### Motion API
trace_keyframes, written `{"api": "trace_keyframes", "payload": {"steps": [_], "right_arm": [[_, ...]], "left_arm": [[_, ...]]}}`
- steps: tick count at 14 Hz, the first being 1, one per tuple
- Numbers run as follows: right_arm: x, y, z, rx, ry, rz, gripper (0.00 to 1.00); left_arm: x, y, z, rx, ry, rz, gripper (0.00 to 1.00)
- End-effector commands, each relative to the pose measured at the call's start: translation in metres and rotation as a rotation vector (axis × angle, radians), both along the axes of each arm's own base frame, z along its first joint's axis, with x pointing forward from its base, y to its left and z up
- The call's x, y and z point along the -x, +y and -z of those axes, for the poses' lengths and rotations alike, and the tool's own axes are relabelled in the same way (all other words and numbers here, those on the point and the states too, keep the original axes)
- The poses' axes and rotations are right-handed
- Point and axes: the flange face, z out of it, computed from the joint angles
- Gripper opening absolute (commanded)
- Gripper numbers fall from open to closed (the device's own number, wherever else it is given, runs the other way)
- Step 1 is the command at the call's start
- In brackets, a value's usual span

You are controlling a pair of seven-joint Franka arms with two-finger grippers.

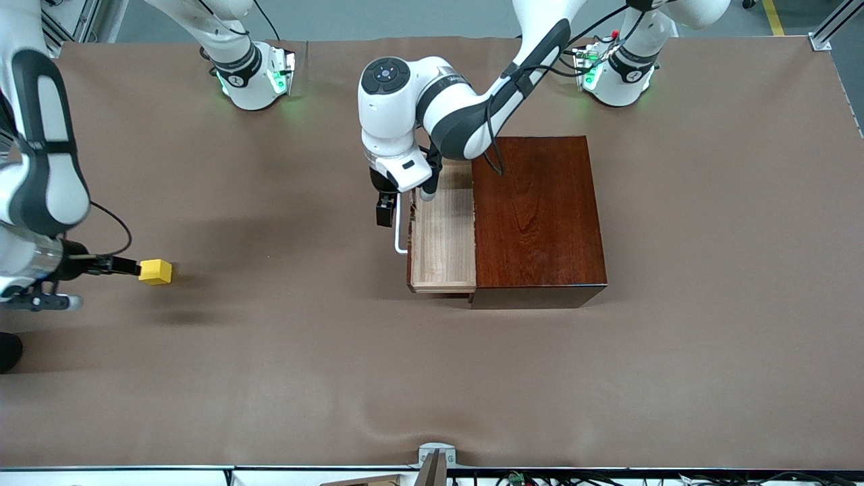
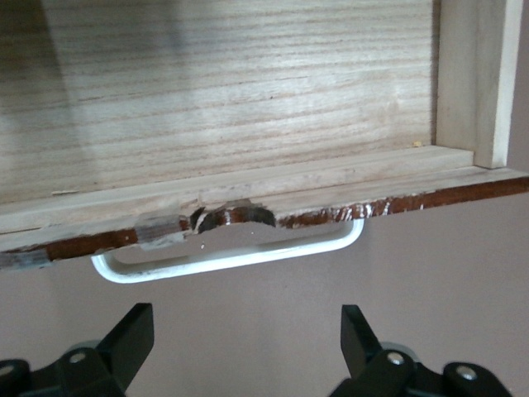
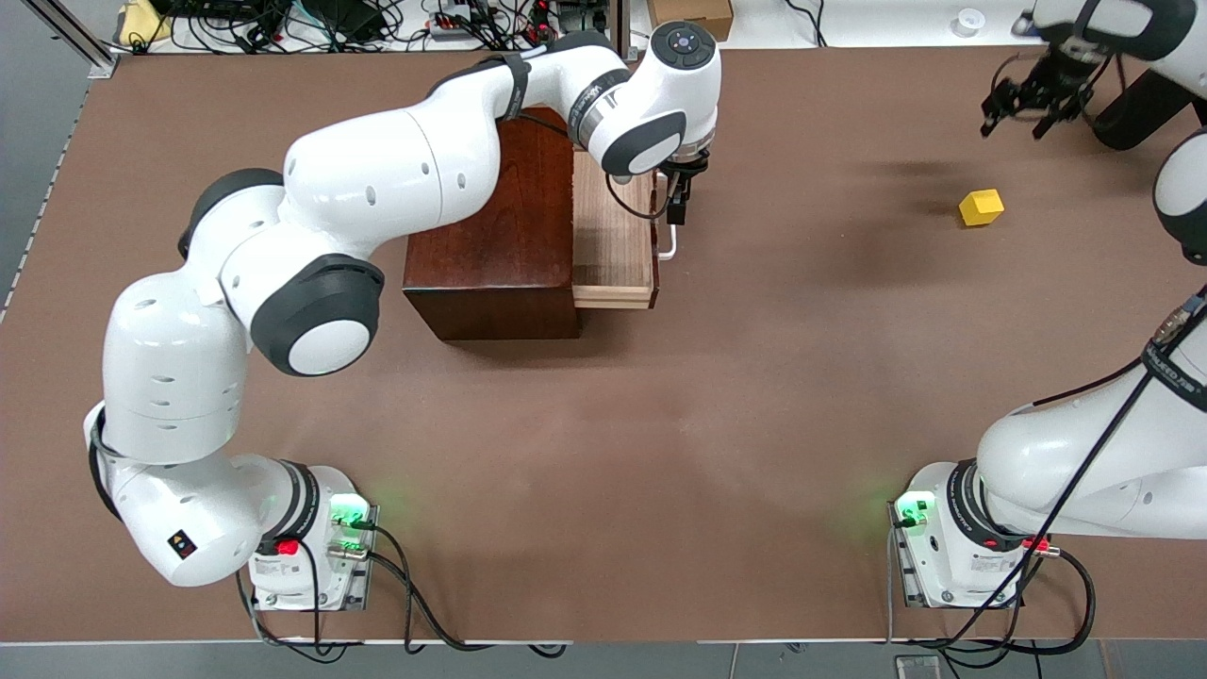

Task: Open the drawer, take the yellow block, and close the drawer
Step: 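Set the cube on the table with the right gripper, then withdraw the right gripper while the left gripper pushes the drawer front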

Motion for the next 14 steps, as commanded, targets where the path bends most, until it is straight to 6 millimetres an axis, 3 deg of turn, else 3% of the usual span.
{"api": "trace_keyframes", "payload": {"steps": [1, 7, 11, 14], "right_arm": [[0.019, 0.030, -0.062, 0.011, -0.008, 0.017, 1.00], [0.050, 0.083, -0.191, 0.017, 0.027, 0.042, 1.00], [0.064, 0.113, -0.236, 0.025, 0.009, 0.041, 1.00], [0.074, 0.118, -0.258, 0.026, -0.047, 0.035, 1.00]], "left_arm": [[-0.001, -0.007, 0.015, 0.024, 0.038, -0.065, 1.00], [-0.004, 0.005, 0.022, -0.013, 0.137, -0.103, 1.00], [-0.005, 0.010, 0.027, -0.053, 0.139, -0.067, 1.00], [-0.013, 0.016, 0.025, -0.063, 0.120, -0.073, 1.00]]}}
